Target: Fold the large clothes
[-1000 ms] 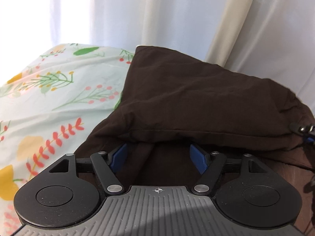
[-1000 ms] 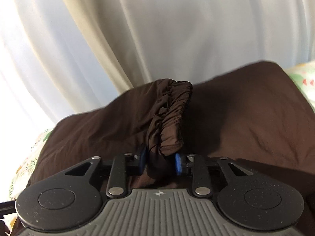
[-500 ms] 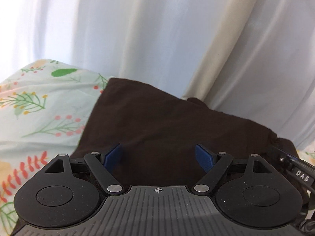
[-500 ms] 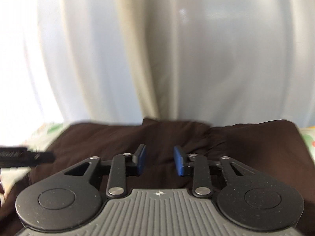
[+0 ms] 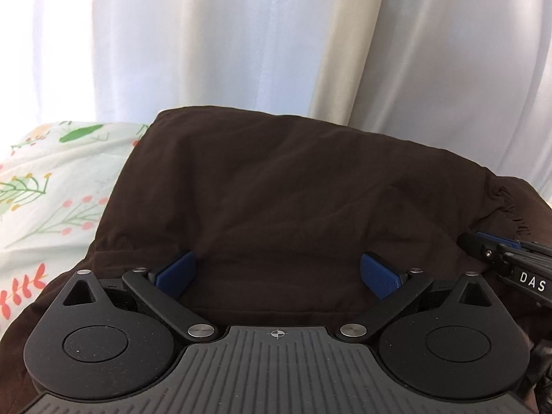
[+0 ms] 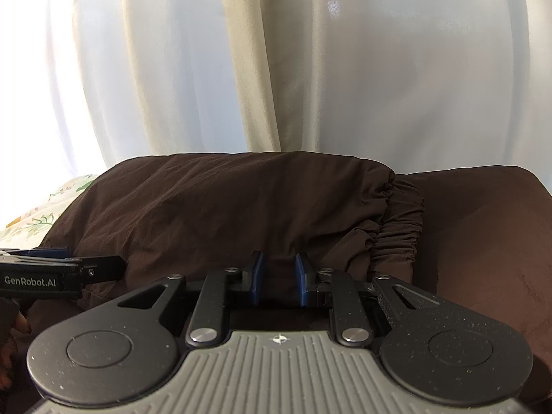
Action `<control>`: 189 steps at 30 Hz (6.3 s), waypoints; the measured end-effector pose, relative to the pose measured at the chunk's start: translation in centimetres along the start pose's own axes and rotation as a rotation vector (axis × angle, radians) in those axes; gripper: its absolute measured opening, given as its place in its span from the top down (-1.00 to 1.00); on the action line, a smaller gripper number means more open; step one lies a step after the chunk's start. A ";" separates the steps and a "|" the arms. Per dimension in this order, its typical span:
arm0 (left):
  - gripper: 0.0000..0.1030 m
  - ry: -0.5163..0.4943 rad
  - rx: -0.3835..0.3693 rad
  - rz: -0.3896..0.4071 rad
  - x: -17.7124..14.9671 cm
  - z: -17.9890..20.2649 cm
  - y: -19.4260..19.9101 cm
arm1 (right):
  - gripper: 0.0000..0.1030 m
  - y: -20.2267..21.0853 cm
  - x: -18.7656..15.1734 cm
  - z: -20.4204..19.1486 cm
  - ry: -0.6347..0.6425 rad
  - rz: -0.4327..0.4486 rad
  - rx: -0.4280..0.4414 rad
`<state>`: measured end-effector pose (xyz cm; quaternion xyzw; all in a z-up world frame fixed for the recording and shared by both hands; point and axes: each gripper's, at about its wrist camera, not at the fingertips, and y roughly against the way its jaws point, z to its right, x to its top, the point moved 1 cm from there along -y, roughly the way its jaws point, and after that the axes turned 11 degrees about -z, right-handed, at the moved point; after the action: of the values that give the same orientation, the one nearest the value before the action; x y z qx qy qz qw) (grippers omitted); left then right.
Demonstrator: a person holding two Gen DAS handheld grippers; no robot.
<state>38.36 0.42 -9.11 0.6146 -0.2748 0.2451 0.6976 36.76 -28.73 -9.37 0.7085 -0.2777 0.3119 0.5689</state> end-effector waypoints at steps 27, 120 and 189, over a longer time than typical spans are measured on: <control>-1.00 -0.011 0.074 -0.173 -2.2 0.4 4.2 | 0.72 6.7 -1.6 -1.5 0.164 -0.152 -0.117; 0.76 0.523 -0.517 0.059 1.7 -16.1 26.4 | 0.80 32.6 -1.9 17.0 -0.587 0.258 0.335; 0.61 0.107 0.018 0.027 15.7 -2.3 -13.8 | 1.00 -1.8 8.1 19.7 -0.377 0.001 -0.074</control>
<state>59.39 1.07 -8.58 0.6030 -0.2434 0.2895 0.7023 45.86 -47.95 -7.48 0.7327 -0.3911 0.1636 0.5323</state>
